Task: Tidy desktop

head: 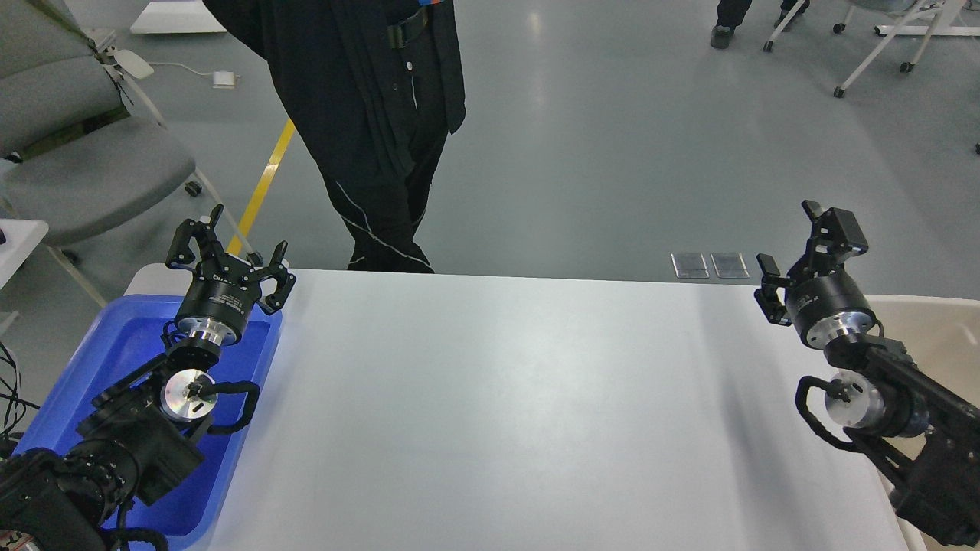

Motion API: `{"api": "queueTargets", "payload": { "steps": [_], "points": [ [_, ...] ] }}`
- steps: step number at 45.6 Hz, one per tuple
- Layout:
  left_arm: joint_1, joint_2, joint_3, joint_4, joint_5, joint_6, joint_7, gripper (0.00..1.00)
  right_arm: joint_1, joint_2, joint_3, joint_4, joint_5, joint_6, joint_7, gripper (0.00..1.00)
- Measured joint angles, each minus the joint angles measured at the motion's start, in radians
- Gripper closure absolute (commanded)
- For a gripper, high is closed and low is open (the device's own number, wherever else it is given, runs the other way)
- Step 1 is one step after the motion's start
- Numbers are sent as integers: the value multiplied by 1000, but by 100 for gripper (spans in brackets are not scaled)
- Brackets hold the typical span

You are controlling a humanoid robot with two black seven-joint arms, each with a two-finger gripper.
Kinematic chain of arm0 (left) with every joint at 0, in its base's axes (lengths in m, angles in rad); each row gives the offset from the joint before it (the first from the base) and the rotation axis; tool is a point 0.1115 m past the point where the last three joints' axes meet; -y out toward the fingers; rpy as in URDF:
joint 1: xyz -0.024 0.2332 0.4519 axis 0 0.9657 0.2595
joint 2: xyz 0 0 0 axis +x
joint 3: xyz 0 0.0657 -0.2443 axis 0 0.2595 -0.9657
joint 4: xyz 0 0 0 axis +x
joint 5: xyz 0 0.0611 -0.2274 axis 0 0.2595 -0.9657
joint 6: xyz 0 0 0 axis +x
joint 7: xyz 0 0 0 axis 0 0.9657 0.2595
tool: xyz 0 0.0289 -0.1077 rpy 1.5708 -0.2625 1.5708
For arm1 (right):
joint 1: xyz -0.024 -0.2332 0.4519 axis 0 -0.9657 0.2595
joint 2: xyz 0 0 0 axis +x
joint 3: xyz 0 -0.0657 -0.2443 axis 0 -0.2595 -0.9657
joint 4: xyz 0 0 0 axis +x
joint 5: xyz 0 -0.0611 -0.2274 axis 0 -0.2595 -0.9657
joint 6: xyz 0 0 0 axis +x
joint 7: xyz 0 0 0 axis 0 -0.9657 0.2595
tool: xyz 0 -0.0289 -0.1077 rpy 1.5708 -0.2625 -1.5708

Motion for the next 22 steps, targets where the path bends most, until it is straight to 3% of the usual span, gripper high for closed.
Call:
{"api": "queueTargets", "payload": {
  "steps": [8, 22],
  "points": [
    [0, 0, 0, 0, 0, 0, 0, 0, -10, 58, 20, 14, -19, -47, 75, 0],
    [0, 0, 0, 0, 0, 0, 0, 0, -11, 117, 38, -8, -23, -74, 119, 0]
  ]
}}
